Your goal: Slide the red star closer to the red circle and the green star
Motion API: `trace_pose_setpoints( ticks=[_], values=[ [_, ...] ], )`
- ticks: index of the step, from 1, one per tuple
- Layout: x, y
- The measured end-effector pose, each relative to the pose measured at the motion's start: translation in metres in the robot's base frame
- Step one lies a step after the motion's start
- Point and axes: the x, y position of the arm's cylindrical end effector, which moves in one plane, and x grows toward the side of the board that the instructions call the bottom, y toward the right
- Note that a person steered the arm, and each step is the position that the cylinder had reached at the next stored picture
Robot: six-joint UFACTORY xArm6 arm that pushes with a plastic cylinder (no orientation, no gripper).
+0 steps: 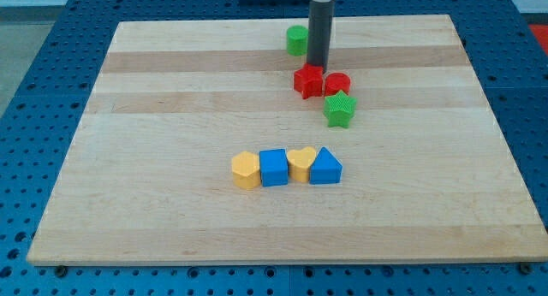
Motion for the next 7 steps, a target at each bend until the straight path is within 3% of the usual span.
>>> trace_pose_setpoints(
  ticks=[7],
  values=[
    [0.025,-0.059]
  ],
)
